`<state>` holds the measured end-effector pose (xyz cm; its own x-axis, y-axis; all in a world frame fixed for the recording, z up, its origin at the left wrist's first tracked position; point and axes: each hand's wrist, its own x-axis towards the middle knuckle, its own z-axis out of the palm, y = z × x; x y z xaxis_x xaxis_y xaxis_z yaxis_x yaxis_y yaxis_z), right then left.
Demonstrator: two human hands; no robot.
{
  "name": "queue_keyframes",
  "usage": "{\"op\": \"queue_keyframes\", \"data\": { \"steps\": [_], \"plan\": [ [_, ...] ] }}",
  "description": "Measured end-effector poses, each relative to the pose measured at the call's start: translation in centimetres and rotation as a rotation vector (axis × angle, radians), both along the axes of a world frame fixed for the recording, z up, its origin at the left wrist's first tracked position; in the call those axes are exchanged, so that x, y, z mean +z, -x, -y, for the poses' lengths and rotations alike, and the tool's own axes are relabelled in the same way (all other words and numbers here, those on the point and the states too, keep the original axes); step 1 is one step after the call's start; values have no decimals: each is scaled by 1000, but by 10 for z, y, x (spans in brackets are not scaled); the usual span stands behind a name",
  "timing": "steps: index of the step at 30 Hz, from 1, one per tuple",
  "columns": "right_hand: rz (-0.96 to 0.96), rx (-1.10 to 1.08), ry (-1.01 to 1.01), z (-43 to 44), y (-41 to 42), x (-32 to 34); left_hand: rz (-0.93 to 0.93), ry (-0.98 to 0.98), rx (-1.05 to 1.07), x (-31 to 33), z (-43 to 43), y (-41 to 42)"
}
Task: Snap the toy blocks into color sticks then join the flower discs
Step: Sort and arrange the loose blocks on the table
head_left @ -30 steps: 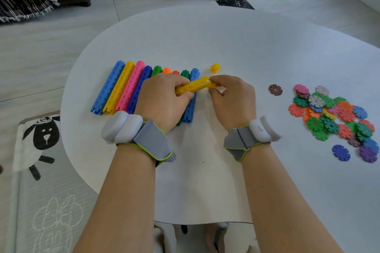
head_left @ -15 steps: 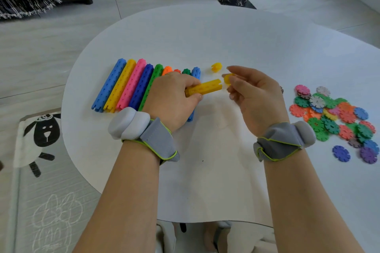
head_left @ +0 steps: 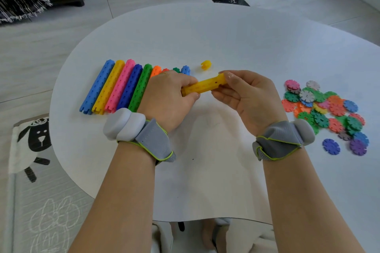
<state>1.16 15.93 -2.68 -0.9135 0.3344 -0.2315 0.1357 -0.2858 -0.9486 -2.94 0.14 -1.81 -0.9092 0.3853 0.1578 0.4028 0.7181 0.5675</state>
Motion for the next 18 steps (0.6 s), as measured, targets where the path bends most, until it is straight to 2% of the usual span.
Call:
{"op": "queue_keyframes", "data": {
  "steps": [18],
  "plan": [
    [-5, 40, 0, -15, -10, 2, 18, -34, -41, 0, -9, -5]
  ]
}}
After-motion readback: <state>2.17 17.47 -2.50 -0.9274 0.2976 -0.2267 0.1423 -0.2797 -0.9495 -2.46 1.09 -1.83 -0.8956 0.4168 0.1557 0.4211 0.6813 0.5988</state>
